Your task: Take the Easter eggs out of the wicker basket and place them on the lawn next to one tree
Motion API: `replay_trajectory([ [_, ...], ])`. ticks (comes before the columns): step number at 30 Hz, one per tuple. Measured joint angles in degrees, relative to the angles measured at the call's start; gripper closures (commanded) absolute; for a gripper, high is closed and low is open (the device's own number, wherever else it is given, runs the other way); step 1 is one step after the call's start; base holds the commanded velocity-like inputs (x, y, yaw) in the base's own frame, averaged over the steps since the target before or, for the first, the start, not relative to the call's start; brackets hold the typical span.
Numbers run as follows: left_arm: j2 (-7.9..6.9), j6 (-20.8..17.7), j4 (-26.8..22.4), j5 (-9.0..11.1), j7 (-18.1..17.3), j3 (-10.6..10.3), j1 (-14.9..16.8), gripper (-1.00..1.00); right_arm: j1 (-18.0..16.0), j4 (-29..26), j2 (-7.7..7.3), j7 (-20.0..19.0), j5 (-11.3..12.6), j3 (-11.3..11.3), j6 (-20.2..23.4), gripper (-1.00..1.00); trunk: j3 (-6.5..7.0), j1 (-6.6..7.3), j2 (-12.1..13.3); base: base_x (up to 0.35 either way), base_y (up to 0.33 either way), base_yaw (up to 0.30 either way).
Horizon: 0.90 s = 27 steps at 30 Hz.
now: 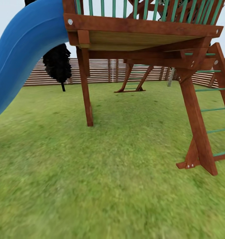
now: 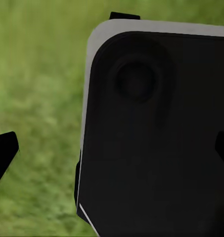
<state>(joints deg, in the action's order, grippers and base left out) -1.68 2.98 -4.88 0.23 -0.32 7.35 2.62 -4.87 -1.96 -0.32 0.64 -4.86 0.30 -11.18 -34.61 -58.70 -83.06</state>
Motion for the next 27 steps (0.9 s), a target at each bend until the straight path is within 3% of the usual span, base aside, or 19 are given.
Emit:
replay_trajectory([
  [11,0.00,0.0,0.4,-0.1,0.0,0.0,0.0,-1.00,0.0,0.1,0.08,0.0,0.0,0.1,0.0,-1.00,0.00,0.00,0.0,0.326,0.000,-0.257],
  [27,0.08,0.0,0.4,-0.1,0.0,0.0,0.0,-1.00,0.0,0.2,-0.11,0.0,-0.4,0.5,-0.3,-1.00,0.00,0.00,0.0,0.326,0.000,-0.013],
])
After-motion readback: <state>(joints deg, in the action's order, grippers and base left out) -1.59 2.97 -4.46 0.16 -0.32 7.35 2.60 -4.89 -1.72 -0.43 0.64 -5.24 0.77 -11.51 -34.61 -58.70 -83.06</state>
